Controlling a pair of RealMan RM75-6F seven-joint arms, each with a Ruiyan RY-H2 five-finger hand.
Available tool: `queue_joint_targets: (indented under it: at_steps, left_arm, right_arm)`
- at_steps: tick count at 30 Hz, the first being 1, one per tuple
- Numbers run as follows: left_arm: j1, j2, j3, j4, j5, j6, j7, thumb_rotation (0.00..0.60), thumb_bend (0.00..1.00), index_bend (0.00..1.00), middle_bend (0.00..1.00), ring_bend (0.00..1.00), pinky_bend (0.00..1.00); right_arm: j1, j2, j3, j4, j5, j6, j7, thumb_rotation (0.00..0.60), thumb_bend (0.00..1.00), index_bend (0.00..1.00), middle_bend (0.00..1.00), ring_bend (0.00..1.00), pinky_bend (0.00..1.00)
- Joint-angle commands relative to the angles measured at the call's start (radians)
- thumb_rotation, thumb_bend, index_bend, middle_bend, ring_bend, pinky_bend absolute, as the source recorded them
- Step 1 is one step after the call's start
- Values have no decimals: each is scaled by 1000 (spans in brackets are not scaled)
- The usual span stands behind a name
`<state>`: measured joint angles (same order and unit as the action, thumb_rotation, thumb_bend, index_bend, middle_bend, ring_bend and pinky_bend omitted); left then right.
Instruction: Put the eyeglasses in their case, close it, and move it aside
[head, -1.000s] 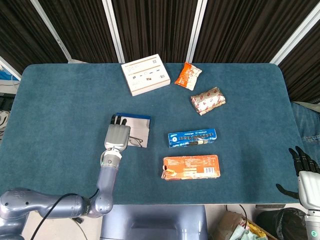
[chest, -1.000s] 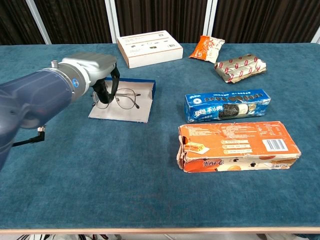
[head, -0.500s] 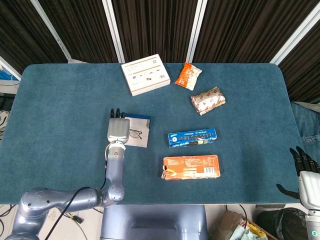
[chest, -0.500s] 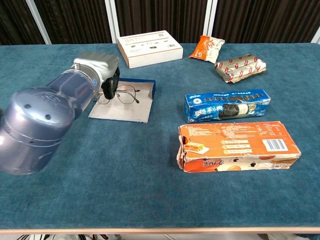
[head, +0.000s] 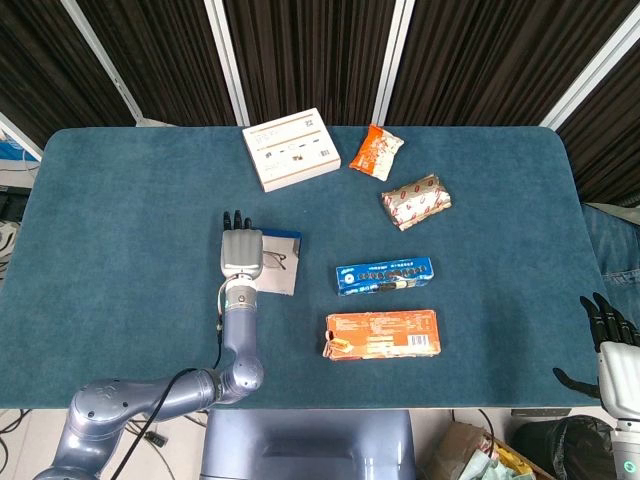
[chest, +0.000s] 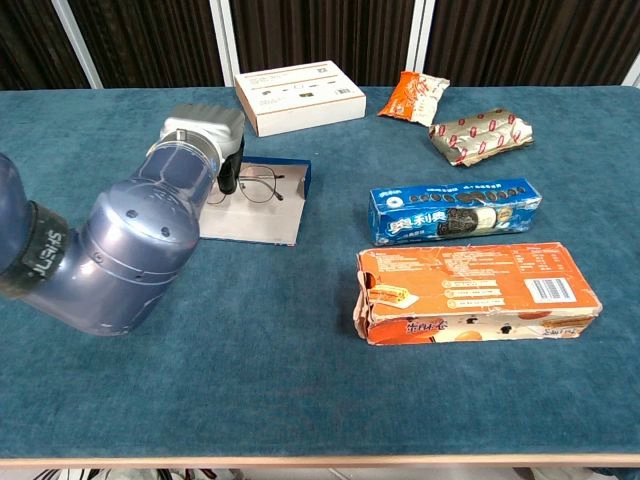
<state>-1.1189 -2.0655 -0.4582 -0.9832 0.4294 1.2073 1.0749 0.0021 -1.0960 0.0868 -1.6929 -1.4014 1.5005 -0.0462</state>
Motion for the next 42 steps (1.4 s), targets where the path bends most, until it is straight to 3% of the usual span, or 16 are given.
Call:
queue_joint_targets:
  at_steps: [1, 42]
  left_arm:
    - [-12, -16, -15, 24, 3, -11, -3, 600, 509, 611, 200, 0, 0]
    - [-120, -175, -148, 386, 53, -144, -84, 600, 509, 615, 200, 0, 0]
  right_arm:
    - [0, 0, 0, -1, 2, -1, 0, 600, 127, 46, 3, 106, 161]
    - [-2, 6, 1, -10, 16, -10, 10, 600, 128, 46, 3, 106, 161]
